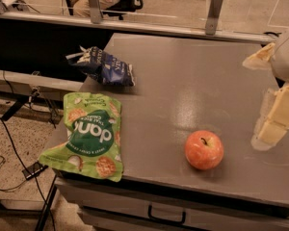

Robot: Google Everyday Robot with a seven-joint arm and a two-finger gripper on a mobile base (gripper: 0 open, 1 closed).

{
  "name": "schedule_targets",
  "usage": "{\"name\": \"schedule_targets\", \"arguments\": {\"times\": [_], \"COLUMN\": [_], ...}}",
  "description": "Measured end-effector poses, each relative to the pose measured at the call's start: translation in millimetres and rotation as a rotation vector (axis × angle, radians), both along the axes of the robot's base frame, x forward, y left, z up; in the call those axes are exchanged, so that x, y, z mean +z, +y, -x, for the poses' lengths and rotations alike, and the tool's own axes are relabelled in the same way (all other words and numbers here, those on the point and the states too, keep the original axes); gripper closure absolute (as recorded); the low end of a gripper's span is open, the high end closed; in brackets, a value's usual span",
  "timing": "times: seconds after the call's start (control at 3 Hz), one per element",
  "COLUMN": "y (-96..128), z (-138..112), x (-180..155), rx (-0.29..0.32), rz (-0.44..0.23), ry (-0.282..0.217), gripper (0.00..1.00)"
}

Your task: Move apple near green rice chip bag

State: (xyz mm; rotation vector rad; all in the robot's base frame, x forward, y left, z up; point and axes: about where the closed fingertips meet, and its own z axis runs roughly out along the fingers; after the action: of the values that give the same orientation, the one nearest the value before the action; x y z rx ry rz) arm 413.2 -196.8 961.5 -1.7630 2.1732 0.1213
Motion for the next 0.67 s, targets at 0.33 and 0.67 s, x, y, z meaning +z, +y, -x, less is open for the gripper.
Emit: {"name": "schedule_targets", "arguments": {"times": [0.33,0.67], "y": [23.6,43.5], "z": [28.3,51.8], "x": [-21.1,-49.0], "rx": [0.077,0.142], "rz": [-0.069,-0.11], "ry": [0.071,0.127], "gripper": [0.0,0.0]}}
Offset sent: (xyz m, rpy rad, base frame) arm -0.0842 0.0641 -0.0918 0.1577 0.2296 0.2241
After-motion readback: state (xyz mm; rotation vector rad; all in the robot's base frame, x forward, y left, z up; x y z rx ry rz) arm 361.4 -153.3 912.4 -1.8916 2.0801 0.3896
